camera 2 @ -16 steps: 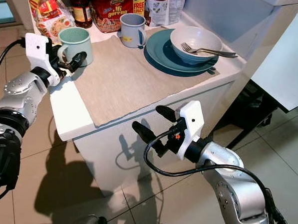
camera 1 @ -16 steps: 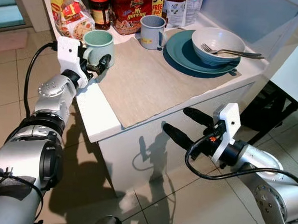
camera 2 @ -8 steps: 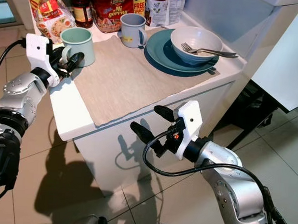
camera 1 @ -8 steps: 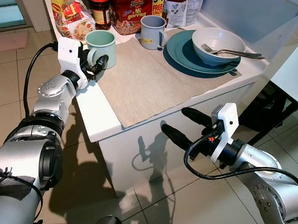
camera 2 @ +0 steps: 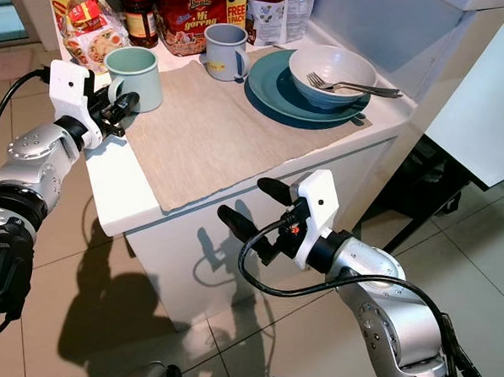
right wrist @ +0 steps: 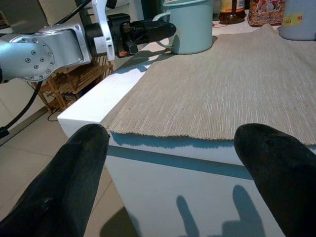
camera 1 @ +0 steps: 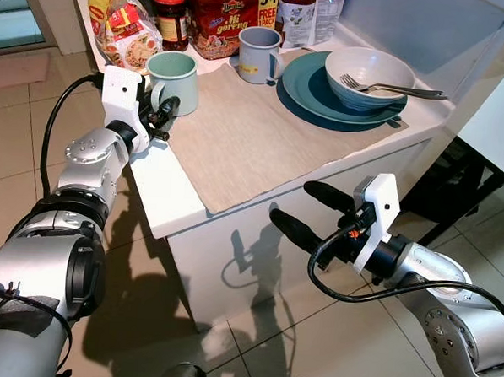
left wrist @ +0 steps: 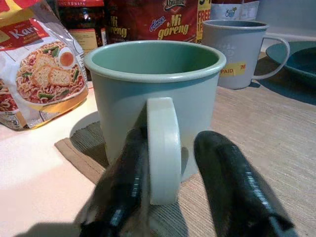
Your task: Setting the table
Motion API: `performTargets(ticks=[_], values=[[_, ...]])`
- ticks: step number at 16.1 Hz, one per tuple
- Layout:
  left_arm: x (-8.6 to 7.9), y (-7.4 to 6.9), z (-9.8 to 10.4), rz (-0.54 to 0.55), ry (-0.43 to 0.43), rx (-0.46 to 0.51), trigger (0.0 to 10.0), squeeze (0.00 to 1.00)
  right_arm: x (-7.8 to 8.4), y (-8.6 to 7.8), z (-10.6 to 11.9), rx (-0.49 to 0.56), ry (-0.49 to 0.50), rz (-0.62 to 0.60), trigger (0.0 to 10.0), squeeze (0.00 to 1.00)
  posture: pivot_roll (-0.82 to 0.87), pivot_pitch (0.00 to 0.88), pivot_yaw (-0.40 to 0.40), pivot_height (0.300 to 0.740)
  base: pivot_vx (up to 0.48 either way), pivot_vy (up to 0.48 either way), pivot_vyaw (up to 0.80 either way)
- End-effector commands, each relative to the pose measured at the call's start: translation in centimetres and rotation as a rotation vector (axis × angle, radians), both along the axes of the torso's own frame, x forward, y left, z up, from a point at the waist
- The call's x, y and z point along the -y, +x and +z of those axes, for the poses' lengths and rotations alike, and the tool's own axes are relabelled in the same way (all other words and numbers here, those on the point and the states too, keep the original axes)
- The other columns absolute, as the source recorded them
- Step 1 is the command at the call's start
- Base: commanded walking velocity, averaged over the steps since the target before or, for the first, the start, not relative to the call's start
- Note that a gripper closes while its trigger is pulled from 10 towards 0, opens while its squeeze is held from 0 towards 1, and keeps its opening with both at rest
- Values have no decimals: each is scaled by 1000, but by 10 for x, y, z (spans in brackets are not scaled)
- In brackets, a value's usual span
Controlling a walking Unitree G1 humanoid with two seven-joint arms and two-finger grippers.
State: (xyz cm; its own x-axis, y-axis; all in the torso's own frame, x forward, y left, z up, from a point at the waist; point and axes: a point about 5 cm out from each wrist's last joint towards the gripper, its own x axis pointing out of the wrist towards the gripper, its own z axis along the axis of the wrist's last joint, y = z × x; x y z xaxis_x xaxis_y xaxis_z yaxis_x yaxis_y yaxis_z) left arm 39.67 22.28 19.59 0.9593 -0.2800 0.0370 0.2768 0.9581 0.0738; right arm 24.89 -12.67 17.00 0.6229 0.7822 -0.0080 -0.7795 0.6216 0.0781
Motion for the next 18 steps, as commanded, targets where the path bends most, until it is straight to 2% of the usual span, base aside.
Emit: performTargets(ticks=[1,12,14,15,16,18], values=[[0,2,3,-4,19,-9,0,0,-1,3,3,26,-10,4,10000,0,-35,55,14,740,0,0,0],[4,1,1,-21,-7,-10,0,0,-2,8,5,54,-9,-13,10000,0,-46,16,42,740,0,0,0],[2,1,9,-12,-2,51,0,0,1,7,6,74,-2,-53,10000,0,-38,13,45,740,0,0,0],[1,-2,31,-32,-41,192,10000,0,4,8,11,120,42,-160,10000,0,-12,13,25,740,0,0,0],[0,-9,43,-33,-73,290,10000,0,5,10,11,134,54,-210,10000,0,2,16,15,740,0,0,0],[-3,-27,49,5,-6,380,10000,0,5,10,10,151,51,-276,10000,0,14,27,-4,740,0,0,0]])
